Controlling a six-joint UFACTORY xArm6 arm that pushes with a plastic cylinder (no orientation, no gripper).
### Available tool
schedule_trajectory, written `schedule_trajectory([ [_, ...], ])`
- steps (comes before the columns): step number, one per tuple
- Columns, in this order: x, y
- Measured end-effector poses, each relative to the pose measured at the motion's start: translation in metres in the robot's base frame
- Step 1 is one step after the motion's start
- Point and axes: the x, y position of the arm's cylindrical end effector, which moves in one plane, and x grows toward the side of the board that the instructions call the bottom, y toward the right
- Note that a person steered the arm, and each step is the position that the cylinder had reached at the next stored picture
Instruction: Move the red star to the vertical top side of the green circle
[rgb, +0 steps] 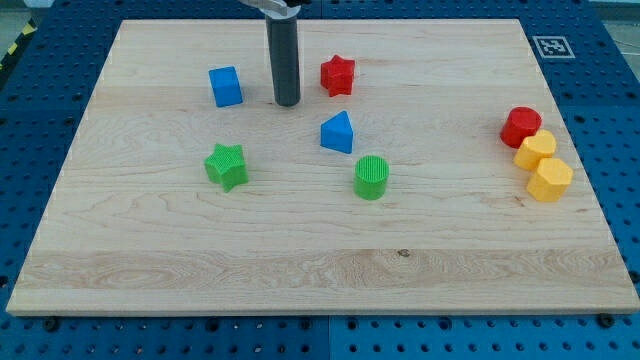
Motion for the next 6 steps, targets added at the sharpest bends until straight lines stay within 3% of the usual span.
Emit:
schedule_trajectory([
  [2, -0.030, 0.023],
  [6, -0.038, 0.034],
])
